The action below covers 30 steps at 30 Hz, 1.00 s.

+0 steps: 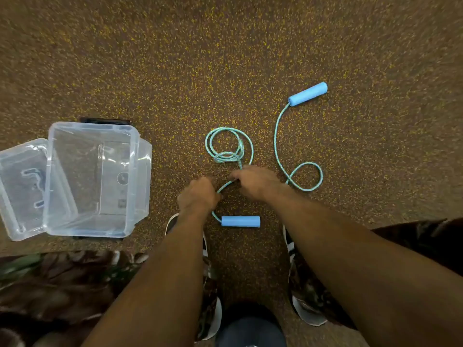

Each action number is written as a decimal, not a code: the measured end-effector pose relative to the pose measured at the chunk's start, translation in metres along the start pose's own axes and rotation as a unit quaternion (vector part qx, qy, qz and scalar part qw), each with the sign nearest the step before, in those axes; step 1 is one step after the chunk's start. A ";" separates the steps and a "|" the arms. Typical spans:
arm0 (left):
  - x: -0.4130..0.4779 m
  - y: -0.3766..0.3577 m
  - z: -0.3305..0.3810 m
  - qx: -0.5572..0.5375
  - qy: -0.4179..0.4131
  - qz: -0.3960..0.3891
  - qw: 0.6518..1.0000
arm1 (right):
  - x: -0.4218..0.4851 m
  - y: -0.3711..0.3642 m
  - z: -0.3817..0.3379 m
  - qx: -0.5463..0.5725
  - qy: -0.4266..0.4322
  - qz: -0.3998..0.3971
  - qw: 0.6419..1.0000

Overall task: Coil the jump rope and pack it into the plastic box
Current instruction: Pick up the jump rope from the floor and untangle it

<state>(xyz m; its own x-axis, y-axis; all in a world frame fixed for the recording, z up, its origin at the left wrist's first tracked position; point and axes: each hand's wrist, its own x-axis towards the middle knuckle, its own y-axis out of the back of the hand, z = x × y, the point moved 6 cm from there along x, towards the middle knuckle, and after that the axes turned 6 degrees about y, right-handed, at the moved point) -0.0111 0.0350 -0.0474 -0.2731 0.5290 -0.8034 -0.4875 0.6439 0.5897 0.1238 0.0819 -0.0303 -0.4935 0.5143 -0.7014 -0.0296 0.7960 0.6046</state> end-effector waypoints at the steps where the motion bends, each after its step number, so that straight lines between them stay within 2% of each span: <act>1: 0.001 -0.002 -0.002 0.011 0.010 -0.004 1.000 | 0.003 0.000 -0.003 -0.010 0.005 -0.010 1.000; 5: 0.007 -0.009 -0.009 0.022 0.048 0.020 0.998 | 0.018 -0.001 -0.004 -0.034 0.006 0.013 0.999; 10: 0.017 -0.010 -0.010 0.023 0.052 0.046 0.997 | 0.030 0.007 -0.004 -0.116 0.021 0.021 0.993; 15: 0.013 -0.002 -0.004 -0.004 0.042 0.010 0.999 | 0.027 0.008 -0.009 -0.140 0.032 -0.010 0.990; 22: -0.009 0.024 0.009 -0.094 -0.019 -0.033 0.995 | -0.004 0.057 -0.010 -0.084 -0.009 -0.023 0.996; 30: -0.065 0.075 0.034 -0.139 -0.123 -0.022 0.982 | -0.059 0.105 -0.045 -0.145 0.004 0.003 0.989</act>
<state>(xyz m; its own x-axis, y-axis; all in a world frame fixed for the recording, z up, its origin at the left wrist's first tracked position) -0.0017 0.0675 0.0521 -0.0539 0.6442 -0.7630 -0.7117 0.5112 0.4819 0.1112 0.1203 0.0915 -0.5005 0.5160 -0.6951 -0.2748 0.6667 0.6928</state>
